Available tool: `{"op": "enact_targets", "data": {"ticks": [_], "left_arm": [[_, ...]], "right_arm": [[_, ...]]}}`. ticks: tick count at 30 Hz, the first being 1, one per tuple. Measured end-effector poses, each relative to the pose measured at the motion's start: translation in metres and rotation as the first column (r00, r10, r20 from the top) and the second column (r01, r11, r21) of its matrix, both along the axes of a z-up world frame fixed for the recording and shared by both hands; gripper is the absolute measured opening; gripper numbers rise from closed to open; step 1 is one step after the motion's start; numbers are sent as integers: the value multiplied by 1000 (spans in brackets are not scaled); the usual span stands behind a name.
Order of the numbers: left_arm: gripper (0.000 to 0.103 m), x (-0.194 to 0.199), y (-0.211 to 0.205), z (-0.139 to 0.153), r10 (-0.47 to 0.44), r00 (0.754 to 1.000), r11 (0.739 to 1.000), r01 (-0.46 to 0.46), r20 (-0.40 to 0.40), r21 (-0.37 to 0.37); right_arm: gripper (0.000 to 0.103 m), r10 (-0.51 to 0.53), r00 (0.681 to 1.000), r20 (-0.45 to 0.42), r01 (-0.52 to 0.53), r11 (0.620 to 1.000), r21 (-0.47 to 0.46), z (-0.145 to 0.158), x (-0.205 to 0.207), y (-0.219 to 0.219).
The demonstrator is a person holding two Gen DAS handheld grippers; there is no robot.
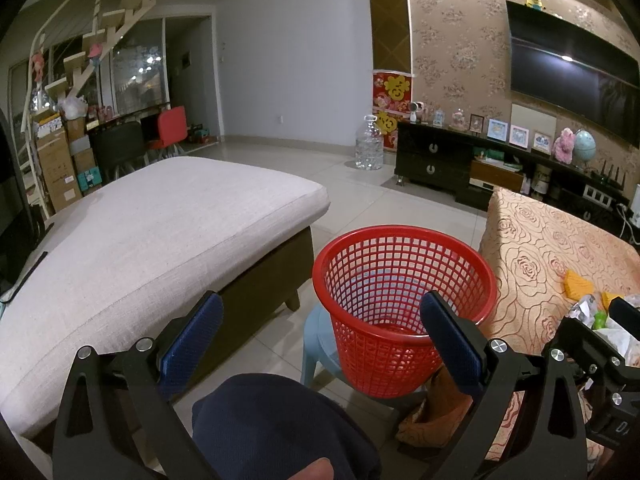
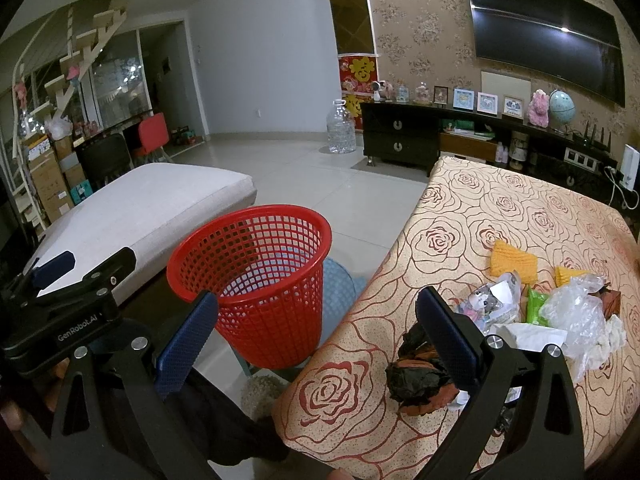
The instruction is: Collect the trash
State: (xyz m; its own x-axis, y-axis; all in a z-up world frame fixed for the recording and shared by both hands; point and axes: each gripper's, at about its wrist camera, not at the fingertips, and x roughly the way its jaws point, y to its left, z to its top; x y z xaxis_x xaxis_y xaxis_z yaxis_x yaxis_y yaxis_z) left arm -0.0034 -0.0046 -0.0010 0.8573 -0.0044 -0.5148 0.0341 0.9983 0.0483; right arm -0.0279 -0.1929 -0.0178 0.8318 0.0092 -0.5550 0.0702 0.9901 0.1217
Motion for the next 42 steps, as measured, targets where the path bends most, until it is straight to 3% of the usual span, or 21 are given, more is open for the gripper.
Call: {"op": "enact_targets", "data": {"ticks": [27, 35, 42], "left_arm": [[95, 1, -4, -8, -6, 1000, 1000, 6, -7, 4], [95, 1, -23, -13, -51, 999, 999, 51, -8, 3], [95, 0, -46, -17, -125, 992, 992, 125, -30, 0]], "right_arm": [[96, 8, 1000, -3, -8, 1000, 8, -1, -2, 4], [96, -44, 999, -2, 44, 999, -9, 0, -12, -28], [96, -204, 979, -7, 204, 979, -14, -2, -35, -97]]}}
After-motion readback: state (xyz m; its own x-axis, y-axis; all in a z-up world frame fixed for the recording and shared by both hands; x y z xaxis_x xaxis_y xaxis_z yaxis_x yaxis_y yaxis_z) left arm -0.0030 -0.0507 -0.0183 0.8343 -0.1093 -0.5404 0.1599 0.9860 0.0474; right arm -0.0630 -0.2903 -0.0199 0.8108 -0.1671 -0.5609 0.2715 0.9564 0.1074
